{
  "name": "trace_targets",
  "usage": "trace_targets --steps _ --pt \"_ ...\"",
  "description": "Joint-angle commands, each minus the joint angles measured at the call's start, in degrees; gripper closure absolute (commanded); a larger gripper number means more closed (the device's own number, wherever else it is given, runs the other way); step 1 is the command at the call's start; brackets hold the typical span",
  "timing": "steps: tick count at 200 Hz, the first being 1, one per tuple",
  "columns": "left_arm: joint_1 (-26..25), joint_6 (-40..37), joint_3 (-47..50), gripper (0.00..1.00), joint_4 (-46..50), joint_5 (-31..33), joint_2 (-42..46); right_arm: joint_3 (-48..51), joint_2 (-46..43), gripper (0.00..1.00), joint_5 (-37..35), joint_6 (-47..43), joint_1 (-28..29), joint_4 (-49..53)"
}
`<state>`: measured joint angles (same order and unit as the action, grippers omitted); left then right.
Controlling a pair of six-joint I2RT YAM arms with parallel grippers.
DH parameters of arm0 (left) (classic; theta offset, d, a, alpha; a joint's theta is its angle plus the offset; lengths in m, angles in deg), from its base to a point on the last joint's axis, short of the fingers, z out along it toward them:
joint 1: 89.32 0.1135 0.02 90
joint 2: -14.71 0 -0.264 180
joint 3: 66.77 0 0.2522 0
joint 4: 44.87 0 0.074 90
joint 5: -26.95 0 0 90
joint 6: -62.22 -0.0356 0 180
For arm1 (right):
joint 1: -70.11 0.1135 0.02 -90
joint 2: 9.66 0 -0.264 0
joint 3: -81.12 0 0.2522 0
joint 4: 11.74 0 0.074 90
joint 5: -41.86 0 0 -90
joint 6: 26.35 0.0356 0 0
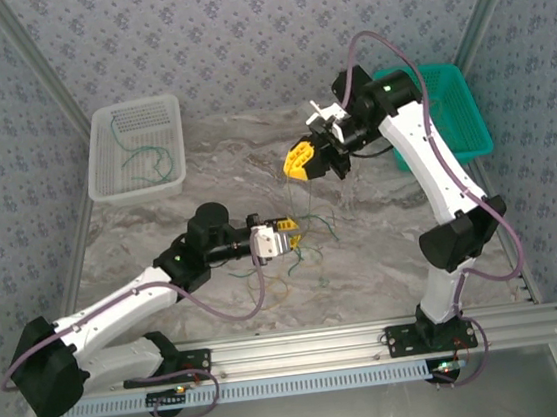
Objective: Untangle the cables
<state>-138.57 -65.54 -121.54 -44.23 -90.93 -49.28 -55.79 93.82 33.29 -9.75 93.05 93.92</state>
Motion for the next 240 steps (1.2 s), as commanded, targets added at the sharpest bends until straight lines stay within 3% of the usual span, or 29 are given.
trace_targets --steps 1,22,46,70,88,108,158,197,211,222,229,240 --pt "-0.35 1.18 -1.53 0.85 -0.55 -0.34 0.01 0.09 -0.41 1.0 3.52 -1.21 -0.84 10.54" --pt "-0.38 1.63 -1.61 0.9 0.1 2.18 0.21 0.24 0.14 1.0 4.0 -1.16 -1.56 10.69" --pt "-0.18 2.75 -1.27 1.0 1.73 10.02 1.12 1.86 -0.02 1.0 4.74 -0.95 -3.55 11.09" --pt "1.95 5.81 -0.38 1.0 2.98 18.99 1.6 3.71 0.12 1.0 8.27 5.92 -7.17 7.7" --pt "5.61 9.8 -0.24 1.0 4.82 22.55 2.65 4.55 0.72 1.0 10.53 3.97 -8.83 11.16" --pt "9.19 13.13 0.66 1.0 4.27 27.72 4.61 3.73 3.15 1.0 10.69 7.66 -9.57 11.18" --pt "16.4 19.8 1.46 1.0 3.96 28.34 8.47 -1.1 10.69 1.0 15.36 13.76 -12.74 11.22" --pt "17.09 22.81 0.53 1.0 3.28 25.33 7.36 -18.19 21.93 1.0 14.73 29.38 -11.11 11.22" --pt "17.0 24.13 -0.67 1.0 3.35 24.88 5.98 -33.12 28.88 1.0 6.18 44.1 -10.78 9.38" --pt "16.9 24.99 -1.7 1.0 3.62 24.78 4.84 -38.33 29.73 1.0 -20.12 66.8 -8.31 -5.02" --pt "16.75 25.27 -2.17 1.0 3.65 24.55 4.2 -34.27 27.03 1.0 -32.64 74.09 -6.6 -14.73" --pt "16.57 25.56 -2.34 1.0 2.96 24.45 3.5 -22.42 21.35 1.0 -30.78 82.06 -6.43 -32.04"
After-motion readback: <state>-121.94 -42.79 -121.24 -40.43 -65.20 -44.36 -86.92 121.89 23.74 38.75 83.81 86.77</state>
